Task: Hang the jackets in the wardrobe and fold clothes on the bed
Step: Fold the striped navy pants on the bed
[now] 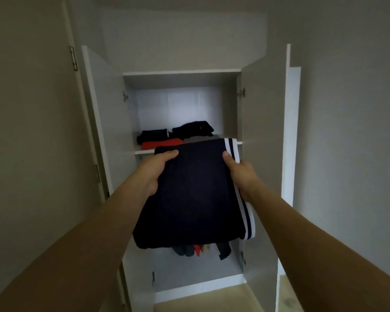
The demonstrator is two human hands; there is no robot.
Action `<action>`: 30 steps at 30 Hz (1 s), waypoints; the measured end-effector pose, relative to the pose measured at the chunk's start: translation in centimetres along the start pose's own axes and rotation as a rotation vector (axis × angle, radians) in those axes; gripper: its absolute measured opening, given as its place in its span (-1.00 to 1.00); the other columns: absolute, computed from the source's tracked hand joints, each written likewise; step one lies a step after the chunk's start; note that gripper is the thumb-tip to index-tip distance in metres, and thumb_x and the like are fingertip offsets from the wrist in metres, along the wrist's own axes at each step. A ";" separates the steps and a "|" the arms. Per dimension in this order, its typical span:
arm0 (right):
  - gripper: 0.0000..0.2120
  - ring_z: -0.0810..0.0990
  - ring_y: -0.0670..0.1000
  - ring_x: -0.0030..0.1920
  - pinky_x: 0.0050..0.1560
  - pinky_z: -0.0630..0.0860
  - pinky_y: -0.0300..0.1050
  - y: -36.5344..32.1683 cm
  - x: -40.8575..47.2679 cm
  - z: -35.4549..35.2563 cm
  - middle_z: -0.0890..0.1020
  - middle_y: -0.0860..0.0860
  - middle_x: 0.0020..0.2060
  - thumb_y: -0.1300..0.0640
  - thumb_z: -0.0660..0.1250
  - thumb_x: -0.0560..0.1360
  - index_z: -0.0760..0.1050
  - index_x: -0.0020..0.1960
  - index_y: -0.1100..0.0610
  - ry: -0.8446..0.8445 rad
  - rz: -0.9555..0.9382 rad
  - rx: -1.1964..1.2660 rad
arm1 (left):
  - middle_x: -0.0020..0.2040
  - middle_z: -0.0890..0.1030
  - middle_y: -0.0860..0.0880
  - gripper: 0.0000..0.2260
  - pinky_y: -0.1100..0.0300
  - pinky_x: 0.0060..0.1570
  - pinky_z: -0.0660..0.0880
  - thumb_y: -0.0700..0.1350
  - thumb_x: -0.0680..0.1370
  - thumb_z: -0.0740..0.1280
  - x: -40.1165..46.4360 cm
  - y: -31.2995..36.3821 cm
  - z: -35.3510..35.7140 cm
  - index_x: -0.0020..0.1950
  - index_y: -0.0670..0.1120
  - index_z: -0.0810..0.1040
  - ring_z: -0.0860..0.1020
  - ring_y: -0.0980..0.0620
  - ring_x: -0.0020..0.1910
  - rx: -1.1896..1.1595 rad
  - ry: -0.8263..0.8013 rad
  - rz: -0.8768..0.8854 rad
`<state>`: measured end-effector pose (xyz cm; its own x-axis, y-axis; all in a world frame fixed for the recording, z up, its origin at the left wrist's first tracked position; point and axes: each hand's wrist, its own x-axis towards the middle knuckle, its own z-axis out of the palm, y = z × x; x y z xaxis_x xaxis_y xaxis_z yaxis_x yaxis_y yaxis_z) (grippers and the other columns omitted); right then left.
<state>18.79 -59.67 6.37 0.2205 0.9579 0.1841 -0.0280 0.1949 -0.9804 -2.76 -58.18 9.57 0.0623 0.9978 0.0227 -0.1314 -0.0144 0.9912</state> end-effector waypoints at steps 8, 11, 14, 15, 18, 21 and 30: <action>-0.57 0.64 0.08 0.03 0.09 0.59 -0.01 0.7 21.7 5.3 0.66 0.08 0.04 -0.14 0.30 0.54 0.53 0.22 0.17 0.053 -0.041 0.009 | -0.01 0.71 -0.08 -0.60 0.12 -0.25 0.60 0.07 0.41 0.52 23.2 2.7 -1.8 0.16 -0.10 0.62 0.69 -0.06 -0.08 0.012 -0.027 0.027; -0.55 0.62 0.10 0.05 0.12 0.57 0.03 1.6 29.8 5.6 0.64 0.09 0.06 -0.12 0.29 0.55 0.49 0.27 0.18 0.061 -0.040 -0.001 | -0.08 0.70 -0.06 -0.69 0.18 -0.40 0.58 0.04 0.43 0.52 31.2 2.9 -0.4 0.06 -0.09 0.59 0.69 0.01 -0.21 0.031 0.003 0.074; -0.51 0.61 0.12 0.04 0.09 0.57 0.02 2.1 38.3 5.6 0.62 0.12 0.06 -0.17 0.29 0.54 0.48 0.23 0.23 0.062 -0.011 -0.009 | -0.08 0.70 -0.06 -0.64 0.18 -0.37 0.59 0.04 0.44 0.51 39.5 3.9 1.2 0.13 -0.12 0.56 0.69 -0.01 -0.18 0.056 0.016 0.134; -0.50 0.62 0.12 0.02 0.03 0.59 -0.01 2.1 41.2 5.6 0.62 0.12 0.05 -0.17 0.29 0.54 0.47 0.22 0.24 0.051 -0.010 -0.005 | 0.00 0.67 -0.09 -0.54 0.15 -0.32 0.61 0.04 0.44 0.51 42.3 4.4 1.7 0.23 -0.17 0.53 0.67 -0.04 -0.11 0.068 0.028 0.149; -0.60 0.67 0.07 -0.10 -0.28 0.60 -0.13 1.2 49.6 5.2 0.67 0.10 -0.04 -0.10 0.20 0.61 0.50 0.18 0.23 -0.042 -0.026 0.039 | 0.08 0.64 -0.15 -0.44 0.07 -0.23 0.63 0.01 0.44 0.52 50.5 6.9 3.8 0.32 -0.25 0.48 0.65 -0.10 -0.05 0.076 0.084 0.219; -0.67 0.70 0.09 -0.21 -0.33 0.61 -0.10 -0.9 57.7 4.8 0.72 0.11 -0.16 0.02 0.11 0.61 0.55 0.14 0.19 -0.097 -0.033 0.058 | 0.11 0.61 -0.15 -0.42 0.10 -0.28 0.63 -0.01 0.45 0.51 58.2 10.0 5.8 0.36 -0.24 0.43 0.64 -0.09 -0.04 0.096 0.128 0.272; -0.64 0.52 0.09 0.04 0.04 0.49 -0.03 -1.4 79.6 6.0 0.51 0.15 0.16 0.05 0.09 0.65 0.29 0.36 0.22 0.120 -0.197 -0.366 | 0.14 0.59 -0.18 -0.58 -0.05 -0.04 0.61 -0.09 0.52 0.43 79.2 13.6 10.5 0.32 -0.20 0.46 0.60 -0.14 0.02 0.158 0.145 0.174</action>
<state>30.49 17.56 22.78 0.3000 0.8743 0.3817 0.3691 0.2626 -0.8915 10.80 20.01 26.25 -0.0914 0.9782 0.1866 0.0288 -0.1847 0.9824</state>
